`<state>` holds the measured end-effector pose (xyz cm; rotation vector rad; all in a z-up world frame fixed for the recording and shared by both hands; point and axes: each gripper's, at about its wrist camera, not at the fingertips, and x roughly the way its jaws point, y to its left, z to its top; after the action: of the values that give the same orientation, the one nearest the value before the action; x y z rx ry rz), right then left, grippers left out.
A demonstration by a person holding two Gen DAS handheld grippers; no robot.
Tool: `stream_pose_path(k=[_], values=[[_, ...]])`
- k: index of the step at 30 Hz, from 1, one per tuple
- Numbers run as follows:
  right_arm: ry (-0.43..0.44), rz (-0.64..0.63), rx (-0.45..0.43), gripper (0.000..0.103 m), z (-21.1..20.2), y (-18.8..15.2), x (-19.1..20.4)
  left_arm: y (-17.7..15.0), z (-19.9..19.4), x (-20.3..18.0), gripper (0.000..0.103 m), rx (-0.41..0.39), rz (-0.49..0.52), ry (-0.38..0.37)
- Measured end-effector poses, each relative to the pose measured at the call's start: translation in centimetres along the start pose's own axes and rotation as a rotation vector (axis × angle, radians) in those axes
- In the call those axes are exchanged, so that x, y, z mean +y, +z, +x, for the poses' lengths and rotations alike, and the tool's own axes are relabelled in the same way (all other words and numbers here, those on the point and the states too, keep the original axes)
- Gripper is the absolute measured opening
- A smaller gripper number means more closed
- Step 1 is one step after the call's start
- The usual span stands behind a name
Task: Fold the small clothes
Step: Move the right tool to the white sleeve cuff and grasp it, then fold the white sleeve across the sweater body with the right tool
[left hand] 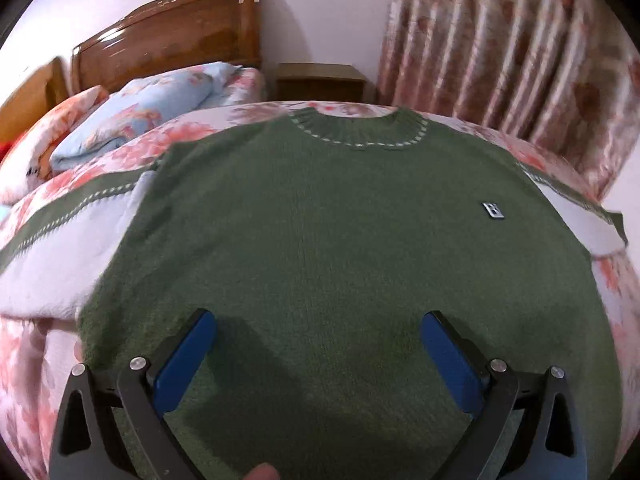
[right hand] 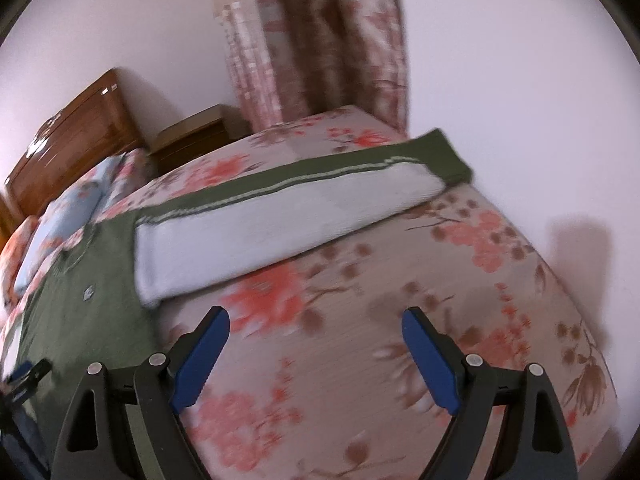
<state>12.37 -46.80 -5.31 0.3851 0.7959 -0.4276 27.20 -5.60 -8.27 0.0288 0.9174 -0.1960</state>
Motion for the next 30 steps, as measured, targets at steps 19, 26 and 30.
stream_pose_path(k=[19,26,30], values=[[-0.110,0.396,-0.094,0.029,10.3,8.9,-6.6,0.0,0.1,0.1,0.103,0.046,0.048,-0.012],[0.122,0.423,-0.214,0.014,8.0,7.5,-7.4,-0.2,-0.2,0.2,0.103,0.039,0.047,-0.023],[0.199,0.240,-0.344,0.014,2.6,8.3,-2.1,-0.2,-0.6,1.2,0.103,0.016,-0.013,-0.035]])
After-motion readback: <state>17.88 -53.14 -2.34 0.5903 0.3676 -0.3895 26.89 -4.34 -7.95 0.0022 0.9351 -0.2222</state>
